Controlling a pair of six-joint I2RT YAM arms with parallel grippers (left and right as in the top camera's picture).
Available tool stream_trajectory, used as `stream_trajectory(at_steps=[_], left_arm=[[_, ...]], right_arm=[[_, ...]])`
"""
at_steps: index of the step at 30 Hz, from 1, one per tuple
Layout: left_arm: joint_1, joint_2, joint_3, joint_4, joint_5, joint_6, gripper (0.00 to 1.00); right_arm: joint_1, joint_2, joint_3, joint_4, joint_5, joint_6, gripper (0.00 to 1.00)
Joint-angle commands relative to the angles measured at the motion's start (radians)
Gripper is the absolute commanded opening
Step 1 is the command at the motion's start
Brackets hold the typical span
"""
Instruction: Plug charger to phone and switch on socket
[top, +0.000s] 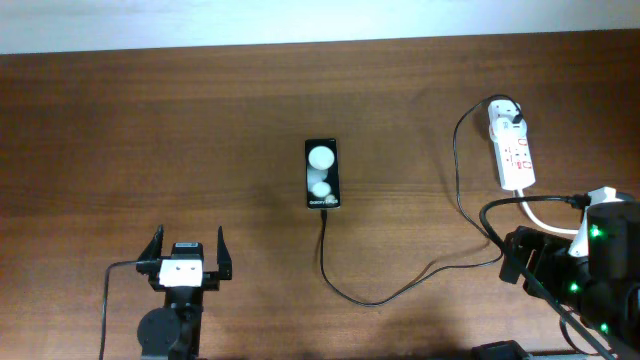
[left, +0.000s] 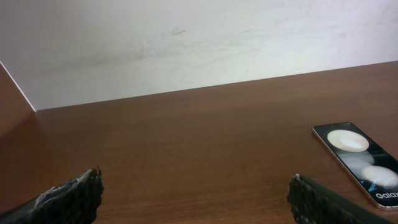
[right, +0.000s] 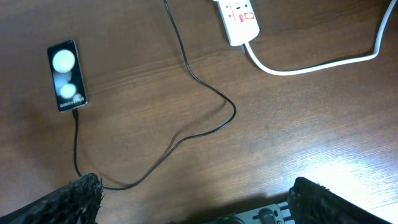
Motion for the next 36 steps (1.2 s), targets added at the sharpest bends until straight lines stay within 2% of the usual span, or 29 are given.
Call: stream_trajectory(at_steps=[1, 5, 9, 15, 19, 26, 31, 36], left_arm=[[0.004, -0.005, -0.006, -0.001, 0.003, 0.016, 0.99], [0.004, -0.005, -0.006, -0.001, 0.003, 0.016, 0.99], [0.004, -0.005, -0.006, -0.001, 0.003, 0.016, 0.99], [0.004, -0.005, -0.006, -0.001, 0.003, 0.016, 0.99], [0.004, -0.005, -0.006, -0.001, 0.003, 0.016, 0.99], [0.004, -0.005, -0.006, -0.001, 0.003, 0.016, 0.99], [0.004, -0.005, -0.006, -0.001, 0.003, 0.016, 0.99], [0.004, -0.005, -0.006, -0.001, 0.003, 0.016, 0.99]], right_arm=[[0.012, -0.038, -0.082, 0.047, 0.019, -0.018, 0.99], [0.012, -0.201, -0.332, 0.282, 0.012, -0.019, 0.99], [0.012, -0.408, -0.579, 0.488, -0.052, -0.077, 0.98], [0.012, -0.537, -0.688, 0.498, -0.044, -0.077, 0.99], [0.012, -0.600, -0.735, 0.579, -0.036, -0.078, 0.99], [0.012, -0.771, -0.933, 0.916, -0.080, -0.214, 0.99], [0.012, -0.900, -1.104, 1.140, -0.079, -0.216, 0.99], [0.012, -0.933, -1.243, 1.301, -0.083, -0.216, 0.99]])
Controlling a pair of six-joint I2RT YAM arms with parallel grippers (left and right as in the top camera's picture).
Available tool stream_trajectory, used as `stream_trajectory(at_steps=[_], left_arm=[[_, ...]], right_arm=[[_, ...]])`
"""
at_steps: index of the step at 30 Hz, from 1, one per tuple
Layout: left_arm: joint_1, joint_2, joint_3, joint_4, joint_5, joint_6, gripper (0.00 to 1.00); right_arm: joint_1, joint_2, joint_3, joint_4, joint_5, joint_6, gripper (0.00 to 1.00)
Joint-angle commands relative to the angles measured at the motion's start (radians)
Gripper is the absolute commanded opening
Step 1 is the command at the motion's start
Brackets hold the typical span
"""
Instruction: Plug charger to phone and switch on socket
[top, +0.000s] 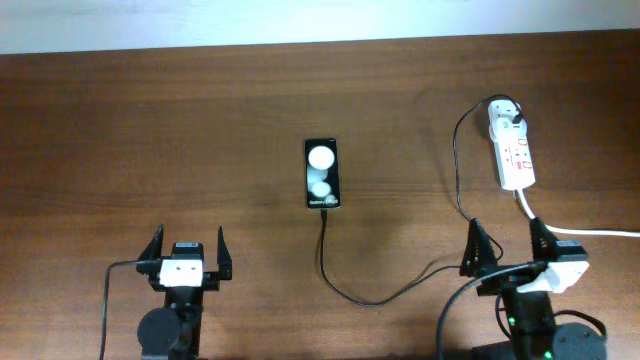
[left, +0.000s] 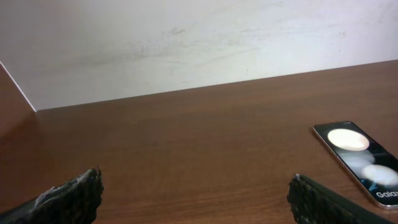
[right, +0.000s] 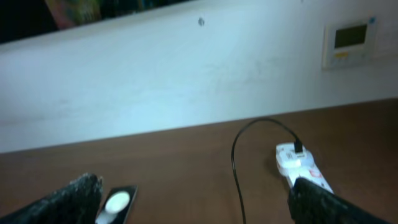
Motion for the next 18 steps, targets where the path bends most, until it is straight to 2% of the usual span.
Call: stream_trajectory(at_steps=[1, 14, 18], left_arm=[[0.004, -0.005, -0.006, 0.001, 0.003, 0.013, 0.99], [0.004, -0.005, -0.006, 0.001, 0.003, 0.013, 0.99], [0.004, -0.005, -0.006, 0.001, 0.003, 0.013, 0.99]], right_arm=[[0.009, -0.013, -0.077, 0.058, -0.010, -0.012, 0.99], [-0.022, -0.013, -0.255, 0.206, 0.003, -0.039, 0.99], [-0.028, -0.013, -0.326, 0.302, 0.005, -0.038, 0.99]])
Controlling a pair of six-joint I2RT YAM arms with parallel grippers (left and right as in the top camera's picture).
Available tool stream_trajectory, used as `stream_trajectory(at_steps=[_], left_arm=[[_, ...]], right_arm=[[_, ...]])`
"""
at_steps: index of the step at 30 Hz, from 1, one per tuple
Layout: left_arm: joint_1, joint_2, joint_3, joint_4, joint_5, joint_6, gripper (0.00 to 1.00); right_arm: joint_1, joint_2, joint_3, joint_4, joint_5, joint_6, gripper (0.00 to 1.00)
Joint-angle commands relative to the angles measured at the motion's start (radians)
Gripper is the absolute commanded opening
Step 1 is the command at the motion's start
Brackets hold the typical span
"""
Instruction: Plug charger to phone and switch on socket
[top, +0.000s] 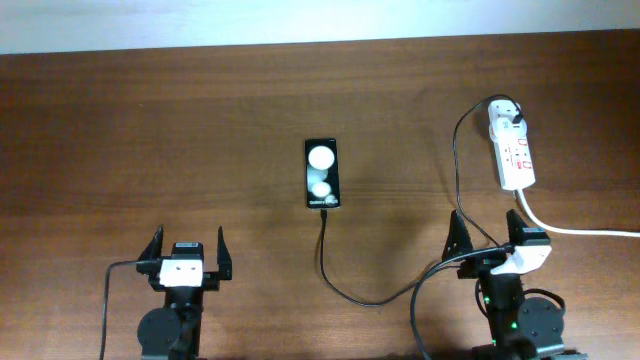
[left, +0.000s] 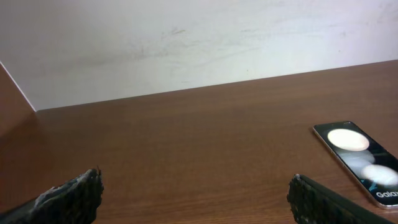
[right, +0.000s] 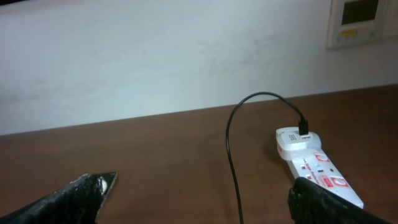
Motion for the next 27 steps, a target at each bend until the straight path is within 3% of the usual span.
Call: stream_trajectory(at_steps=[1, 15, 21, 27], left_arm=[[0.004, -0.005, -0.006, 0.002, 0.003, 0.013, 0.99], [0.004, -0.005, -0.006, 0.002, 0.003, 0.013, 0.99], [0.004, -0.005, -0.006, 0.002, 0.003, 0.013, 0.99], [0.004, -0.005, -0.006, 0.002, 0.003, 0.013, 0.99]], right_arm=[[-0.008, -0.012, -0.045, 0.039, 0.004, -0.014, 0.99], [-0.078, -0.012, -0.127, 0.066, -0.006, -0.050, 0.99], [-0.077, -0.012, -0.127, 0.064, -0.006, -0.189, 0.99], [-0.077, -0.012, -0.127, 0.062, -0.007, -0.209, 0.99]])
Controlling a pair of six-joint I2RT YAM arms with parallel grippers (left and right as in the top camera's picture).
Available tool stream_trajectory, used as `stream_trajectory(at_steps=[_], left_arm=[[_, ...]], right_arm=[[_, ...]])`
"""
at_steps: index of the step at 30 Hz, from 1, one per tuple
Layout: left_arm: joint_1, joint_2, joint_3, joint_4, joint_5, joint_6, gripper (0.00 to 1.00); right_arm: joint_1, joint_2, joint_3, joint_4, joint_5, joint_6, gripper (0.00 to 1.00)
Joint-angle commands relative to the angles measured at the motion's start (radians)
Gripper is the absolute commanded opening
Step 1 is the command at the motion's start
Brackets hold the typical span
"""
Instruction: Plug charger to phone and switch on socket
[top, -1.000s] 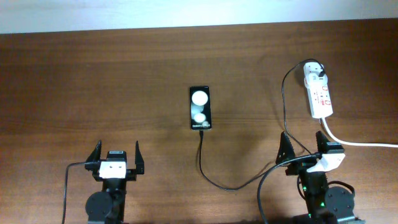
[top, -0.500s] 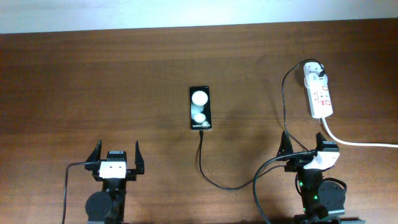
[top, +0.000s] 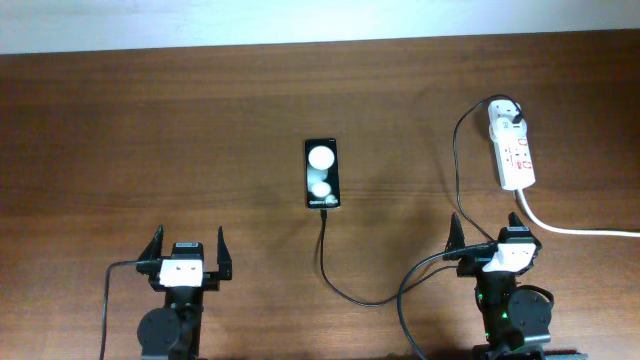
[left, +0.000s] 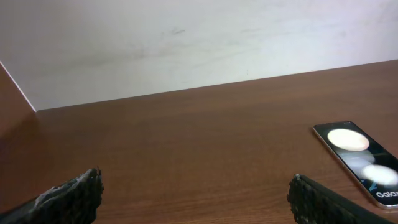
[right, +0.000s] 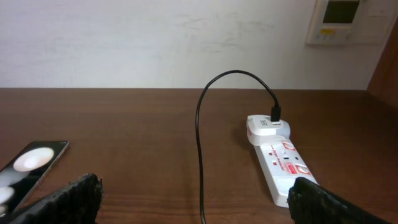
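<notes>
A black phone (top: 322, 173) lies face up mid-table with the black charger cable (top: 345, 290) plugged into its near end. The cable runs right and up to a white plug in the white power strip (top: 512, 150) at the far right. The phone (left: 364, 160) also shows in the left wrist view, and phone (right: 31, 162), cable (right: 200, 143) and strip (right: 280, 162) in the right wrist view. My left gripper (top: 186, 250) is open at the near left, holding nothing. My right gripper (top: 490, 235) is open at the near right, astride the cable.
The strip's thick white lead (top: 580, 230) runs off the right edge. A white wall (right: 186, 37) with a small wall panel (right: 339, 18) stands behind the brown table (top: 150, 120).
The right arm has settled a little to the left and turned, so the power strip now sits further left in its wrist view and the phone shows. The left arm has not moved.
The right arm was first raised at the right edge, its camera looking down on the phone, cable and strip. Then it stood low at the near right, facing the wall. Since then it has shifted slightly left. The left arm, phone and cable stayed put.
</notes>
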Motion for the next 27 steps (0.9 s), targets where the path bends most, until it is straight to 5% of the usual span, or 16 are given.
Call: stream_trajectory(at_steps=[1, 27], left_arm=[[0.004, -0.005, -0.006, 0.001, 0.003, 0.013, 0.99], [0.004, -0.005, -0.006, 0.001, 0.003, 0.013, 0.99]], right_arm=[[-0.007, -0.012, -0.011, -0.004, -0.006, -0.049, 0.99], [-0.008, -0.012, -0.011, -0.004, -0.048, -0.069, 0.99]])
